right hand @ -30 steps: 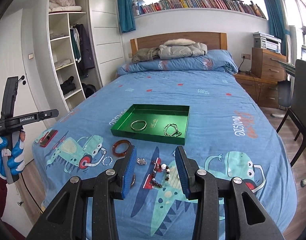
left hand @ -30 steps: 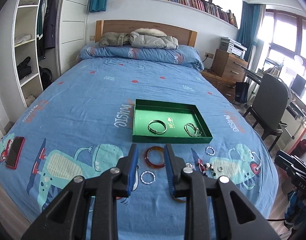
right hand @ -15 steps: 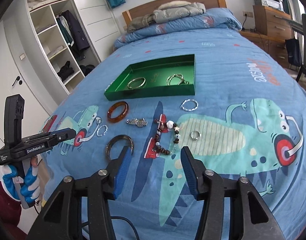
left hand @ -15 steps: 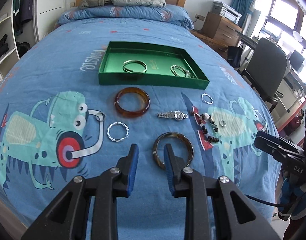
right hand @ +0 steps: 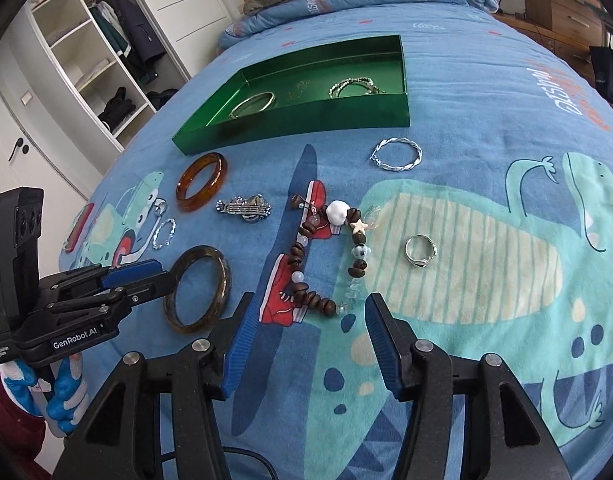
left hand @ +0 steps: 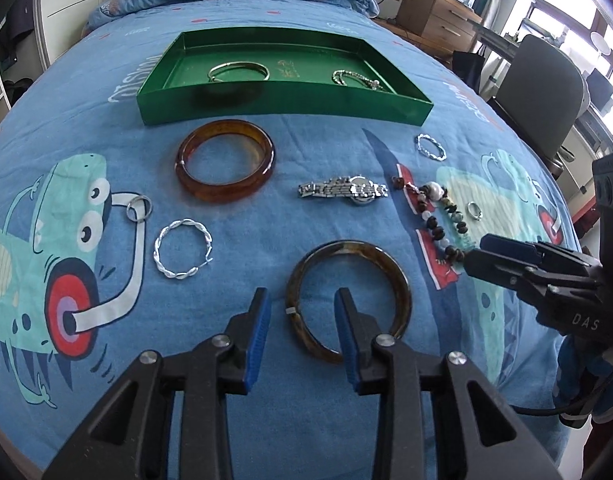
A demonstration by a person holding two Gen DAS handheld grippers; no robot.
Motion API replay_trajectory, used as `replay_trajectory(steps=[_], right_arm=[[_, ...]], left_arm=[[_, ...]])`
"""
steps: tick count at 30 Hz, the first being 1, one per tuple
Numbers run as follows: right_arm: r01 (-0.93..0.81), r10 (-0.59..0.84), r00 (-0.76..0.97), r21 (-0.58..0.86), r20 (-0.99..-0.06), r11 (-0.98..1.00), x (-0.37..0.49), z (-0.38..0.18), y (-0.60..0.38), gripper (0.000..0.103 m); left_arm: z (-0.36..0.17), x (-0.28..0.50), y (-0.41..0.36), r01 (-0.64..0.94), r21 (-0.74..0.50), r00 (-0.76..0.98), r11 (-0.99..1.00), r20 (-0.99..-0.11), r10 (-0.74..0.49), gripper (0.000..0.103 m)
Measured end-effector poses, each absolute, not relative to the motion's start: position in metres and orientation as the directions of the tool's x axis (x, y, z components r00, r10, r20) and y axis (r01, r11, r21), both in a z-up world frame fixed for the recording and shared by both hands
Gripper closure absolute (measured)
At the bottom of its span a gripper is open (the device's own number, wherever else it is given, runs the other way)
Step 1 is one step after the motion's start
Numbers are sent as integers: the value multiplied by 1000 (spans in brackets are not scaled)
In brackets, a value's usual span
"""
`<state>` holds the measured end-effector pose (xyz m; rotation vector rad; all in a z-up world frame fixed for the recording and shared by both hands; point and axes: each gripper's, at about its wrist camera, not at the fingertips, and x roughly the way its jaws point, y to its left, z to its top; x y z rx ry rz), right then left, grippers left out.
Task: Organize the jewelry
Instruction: 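Grasp the beaded bracelet with the right tool while the left tool grasps the brown bangle, then lower both pieces into the green tray and open both tools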
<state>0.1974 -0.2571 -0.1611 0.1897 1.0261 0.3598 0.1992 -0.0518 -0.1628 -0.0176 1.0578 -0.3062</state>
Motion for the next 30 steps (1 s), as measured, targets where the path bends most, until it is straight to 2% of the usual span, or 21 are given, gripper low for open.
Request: replay_trajectory(steps=[10, 12, 14, 16, 17, 20, 30], right_arm=[[-231, 363, 452, 286, -815, 930, 226, -176, -241, 44], [-245, 343, 452, 255, -823, 935, 230, -178, -235, 57], [-256, 323, 456, 225, -830, 940, 232, -181, -231, 64], [-257, 316, 459, 216, -830, 942, 233, -182, -232, 73], [-251, 311, 461, 215, -831, 944, 234, -183, -234, 83], [-231, 335, 460, 254, -822, 939, 233, -183, -243, 86], [-221, 385, 538, 315, -750, 923, 200, -151, -253, 88]], left_arm=[[-176, 211, -60, 278, -97, 454, 956, -863, -219, 75], [-177, 212, -63, 289, -71, 460, 955, -864, -204, 77], [-177, 213, -65, 296, -59, 460, 953, -866, -197, 78], [-177, 215, -65, 298, -52, 461, 953, -866, -191, 84], [-177, 216, -66, 296, -51, 461, 954, -867, -190, 86], [-176, 217, -68, 293, -34, 465, 956, -868, -174, 94], [-143, 201, -59, 239, -33, 545, 970, -822, -163, 95]])
